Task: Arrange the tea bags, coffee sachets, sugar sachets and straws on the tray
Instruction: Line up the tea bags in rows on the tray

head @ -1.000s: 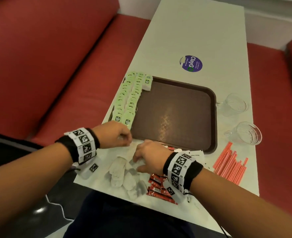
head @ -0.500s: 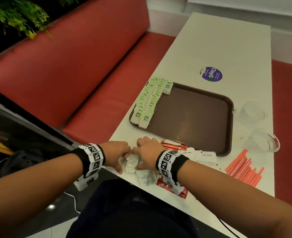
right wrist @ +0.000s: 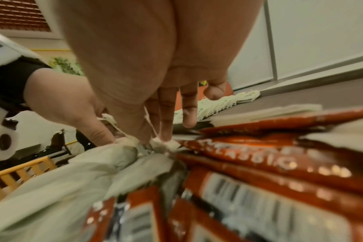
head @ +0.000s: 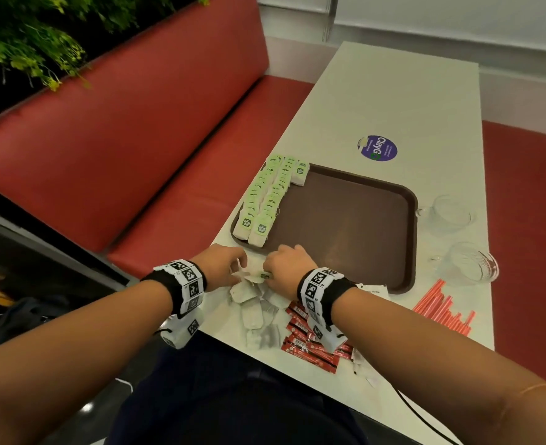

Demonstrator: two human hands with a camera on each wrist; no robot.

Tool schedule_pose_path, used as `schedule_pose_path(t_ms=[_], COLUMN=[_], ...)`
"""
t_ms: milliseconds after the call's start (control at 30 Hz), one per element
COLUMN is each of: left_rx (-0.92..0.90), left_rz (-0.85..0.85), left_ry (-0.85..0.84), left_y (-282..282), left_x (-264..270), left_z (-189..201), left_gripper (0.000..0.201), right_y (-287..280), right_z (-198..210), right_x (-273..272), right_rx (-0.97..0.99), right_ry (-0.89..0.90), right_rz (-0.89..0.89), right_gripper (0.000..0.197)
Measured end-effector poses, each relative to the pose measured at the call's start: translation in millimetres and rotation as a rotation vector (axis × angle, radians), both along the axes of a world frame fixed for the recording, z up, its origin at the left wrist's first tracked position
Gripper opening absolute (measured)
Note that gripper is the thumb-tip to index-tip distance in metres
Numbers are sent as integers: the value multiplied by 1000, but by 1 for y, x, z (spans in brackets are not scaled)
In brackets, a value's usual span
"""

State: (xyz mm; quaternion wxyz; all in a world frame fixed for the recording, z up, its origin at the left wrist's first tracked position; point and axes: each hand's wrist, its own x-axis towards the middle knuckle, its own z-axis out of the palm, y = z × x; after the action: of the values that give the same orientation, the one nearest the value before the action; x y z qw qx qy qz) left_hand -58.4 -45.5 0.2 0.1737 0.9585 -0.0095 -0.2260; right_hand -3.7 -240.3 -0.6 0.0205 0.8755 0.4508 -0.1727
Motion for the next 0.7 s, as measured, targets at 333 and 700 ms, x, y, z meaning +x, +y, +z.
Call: schedule_pose_path(t_ms=[333, 700], left_rx=[-37, -219], left_rz=[-57, -72], left_ry=[-14, -196], left_y=[13, -1], left_x=[41, 97], left_z=[37, 47], left_gripper=[26, 9], right_y=[1, 2], right_z=[14, 2], right_x=[21, 46], right_rx=[421, 632], right_ry=[276, 380], right_rz=[-287, -521], right_gripper=[28, 27])
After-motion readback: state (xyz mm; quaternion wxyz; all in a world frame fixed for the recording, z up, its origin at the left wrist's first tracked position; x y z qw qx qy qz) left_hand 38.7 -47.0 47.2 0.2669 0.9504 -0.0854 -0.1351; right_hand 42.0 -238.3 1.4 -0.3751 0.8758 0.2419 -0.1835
